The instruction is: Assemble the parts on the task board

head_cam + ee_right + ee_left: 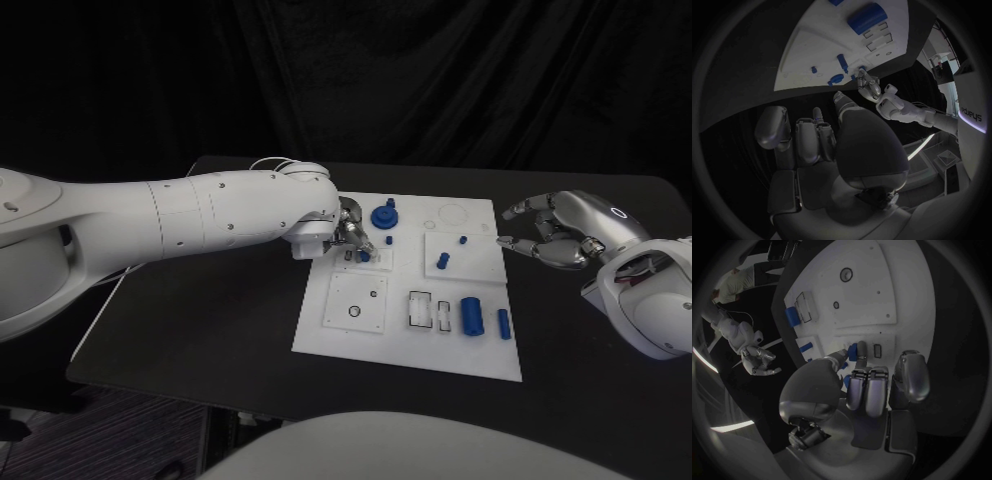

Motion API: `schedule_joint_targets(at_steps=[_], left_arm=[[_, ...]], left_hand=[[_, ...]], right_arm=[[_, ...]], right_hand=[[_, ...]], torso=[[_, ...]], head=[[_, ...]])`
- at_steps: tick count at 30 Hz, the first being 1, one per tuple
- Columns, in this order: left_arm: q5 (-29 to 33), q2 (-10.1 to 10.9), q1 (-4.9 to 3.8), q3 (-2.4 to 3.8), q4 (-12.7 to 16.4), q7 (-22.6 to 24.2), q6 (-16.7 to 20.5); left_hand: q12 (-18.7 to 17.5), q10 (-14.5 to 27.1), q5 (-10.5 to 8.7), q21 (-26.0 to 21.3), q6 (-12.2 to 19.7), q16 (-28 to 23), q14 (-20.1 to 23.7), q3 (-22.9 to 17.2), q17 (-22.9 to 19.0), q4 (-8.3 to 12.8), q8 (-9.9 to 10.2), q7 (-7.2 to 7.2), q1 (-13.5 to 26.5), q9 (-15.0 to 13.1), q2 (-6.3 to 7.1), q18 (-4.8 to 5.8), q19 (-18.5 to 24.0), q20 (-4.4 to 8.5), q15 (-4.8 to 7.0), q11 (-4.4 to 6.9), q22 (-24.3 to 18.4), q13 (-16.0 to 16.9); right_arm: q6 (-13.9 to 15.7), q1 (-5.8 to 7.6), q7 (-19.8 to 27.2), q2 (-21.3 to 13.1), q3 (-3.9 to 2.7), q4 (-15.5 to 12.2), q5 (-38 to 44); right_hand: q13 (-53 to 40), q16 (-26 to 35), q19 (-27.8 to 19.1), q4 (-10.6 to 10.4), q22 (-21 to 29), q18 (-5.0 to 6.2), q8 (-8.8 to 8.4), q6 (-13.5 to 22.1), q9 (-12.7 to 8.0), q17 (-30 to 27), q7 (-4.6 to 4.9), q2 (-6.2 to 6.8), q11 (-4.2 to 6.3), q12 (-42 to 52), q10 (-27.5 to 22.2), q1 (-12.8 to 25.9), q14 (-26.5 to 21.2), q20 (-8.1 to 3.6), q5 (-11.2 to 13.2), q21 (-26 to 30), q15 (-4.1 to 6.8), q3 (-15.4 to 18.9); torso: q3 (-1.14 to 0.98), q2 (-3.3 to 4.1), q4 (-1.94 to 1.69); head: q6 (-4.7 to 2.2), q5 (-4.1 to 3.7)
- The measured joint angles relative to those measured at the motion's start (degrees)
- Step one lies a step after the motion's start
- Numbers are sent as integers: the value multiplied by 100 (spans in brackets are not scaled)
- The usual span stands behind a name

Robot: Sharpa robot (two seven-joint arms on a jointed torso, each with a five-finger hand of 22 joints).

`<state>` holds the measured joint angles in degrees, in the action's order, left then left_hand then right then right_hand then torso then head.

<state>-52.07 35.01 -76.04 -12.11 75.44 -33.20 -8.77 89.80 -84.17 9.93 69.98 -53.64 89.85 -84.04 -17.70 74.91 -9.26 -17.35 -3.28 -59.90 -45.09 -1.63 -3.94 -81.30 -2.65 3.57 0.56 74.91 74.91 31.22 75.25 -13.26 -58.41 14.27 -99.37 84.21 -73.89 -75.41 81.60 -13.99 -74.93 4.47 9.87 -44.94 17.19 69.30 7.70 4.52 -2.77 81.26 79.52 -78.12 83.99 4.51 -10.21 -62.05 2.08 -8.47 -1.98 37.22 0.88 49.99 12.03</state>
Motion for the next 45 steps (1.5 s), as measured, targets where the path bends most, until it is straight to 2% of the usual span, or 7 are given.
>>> schedule_joint_targets(at_steps=[1, 5, 9, 18, 31, 38, 45], left_arm=[[0, 2, 1, 0, 0, -1, -2], [0, 14, 6, 0, -3, -12, -14], [0, 31, 10, 0, -4, -22, -28], [0, 75, 17, 0, -7, -15, -14], [-1, 82, 18, -2, -11, 140, 86], [-1, 87, 19, -2, -11, 275, 133], [-2, 92, 19, -2, -9, 381, 178]], left_hand=[[0, 0, 0, 0, 0, 0, 0, 19, 0, -18, 0, 0, 29, 5, -30, 0, 0, 0, 0, 0, 0, 0], [0, 0, -64, 0, -21, 0, 0, 196, 0, -133, 53, -21, 155, 33, 29, 0, 0, 0, 0, 0, 0, 0], [0, 0, -148, 0, -42, 0, 0, 361, 0, -267, 94, -41, 279, 53, -4, 0, 0, 0, 0, 0, 0, 0], [0, 0, -173, 24, -158, 0, 0, 578, 0, -451, 48, -6, 361, -30, -45, 0, 0, 0, 0, 0, 0, 0], [0, 17, -172, 48, -216, 0, 0, 615, 0, -488, -17, 10, 338, -152, -115, 0, -22, 21, 0, 16, 0, 0], [0, 17, 17, 48, -216, 0, 0, 647, 0, -457, -71, 10, 237, -264, -215, 0, -22, 21, 0, 16, 0, 0], [0, 17, 44, 47, -216, 0, 0, 647, 0, -456, -71, 10, 237, -280, -215, 0, -22, 21, 0, 16, 0, 0]], right_arm=[[-8, -1, -5, 0, 0, 0, -1], [-41, -7, -26, 2, 0, 4, -3], [-70, -17, -44, 4, 0, 6, -4], [-119, -28, -76, 4, 0, 16, -6], [-165, -37, -111, 26, 0, 36, -15], [-178, -38, -124, 26, 0, 40, -28], [-191, -39, -133, 24, 0, 42, -60]], right_hand=[[0, 0, 0, 0, 0, 0, 0, 0, 0, 0, 0, 0, 0, 0, 0, 0, 0, 0, 0, 0, 0, 0], [0, 0, 0, 0, 0, 0, 0, -4, -1, 0, -4, 0, 0, 0, 0, 0, 0, 0, 0, 4, 0, 0], [0, 0, 0, 0, 1, 0, 0, -21, -7, 0, -21, 0, 0, 0, 0, 0, 0, 0, 0, 21, 0, 0], [-1, 0, 0, 0, 1, 0, 0, -21, -7, 1, -21, 0, 0, 0, 0, 0, 0, 0, 1, 21, 0, 0], [8, -1, 0, 0, 2, 0, 0, -21, -12, -7, -21, 0, 0, 0, 0, 0, 0, 0, -41, 21, 0, 0], [7, -1, 0, 0, 2, 0, 23, -42, -18, -13, 0, 0, 0, 0, 0, 0, 0, 0, -41, 44, 0, 0], [6, -1, 0, 0, 2, 0, 23, -48, -20, -13, -5, -1, 0, 0, 0, -1, 0, 0, -41, 44, 0, 0]], torso=[[0, 0, 0], [1, 0, 1], [1, 0, 1], [1, 0, 1], [1, -1, 1], [2, -1, 2], [2, -1, 2]], head=[[0, 2], [0, 7], [0, 7], [0, 26], [0, 38], [0, 59], [0, 70]])
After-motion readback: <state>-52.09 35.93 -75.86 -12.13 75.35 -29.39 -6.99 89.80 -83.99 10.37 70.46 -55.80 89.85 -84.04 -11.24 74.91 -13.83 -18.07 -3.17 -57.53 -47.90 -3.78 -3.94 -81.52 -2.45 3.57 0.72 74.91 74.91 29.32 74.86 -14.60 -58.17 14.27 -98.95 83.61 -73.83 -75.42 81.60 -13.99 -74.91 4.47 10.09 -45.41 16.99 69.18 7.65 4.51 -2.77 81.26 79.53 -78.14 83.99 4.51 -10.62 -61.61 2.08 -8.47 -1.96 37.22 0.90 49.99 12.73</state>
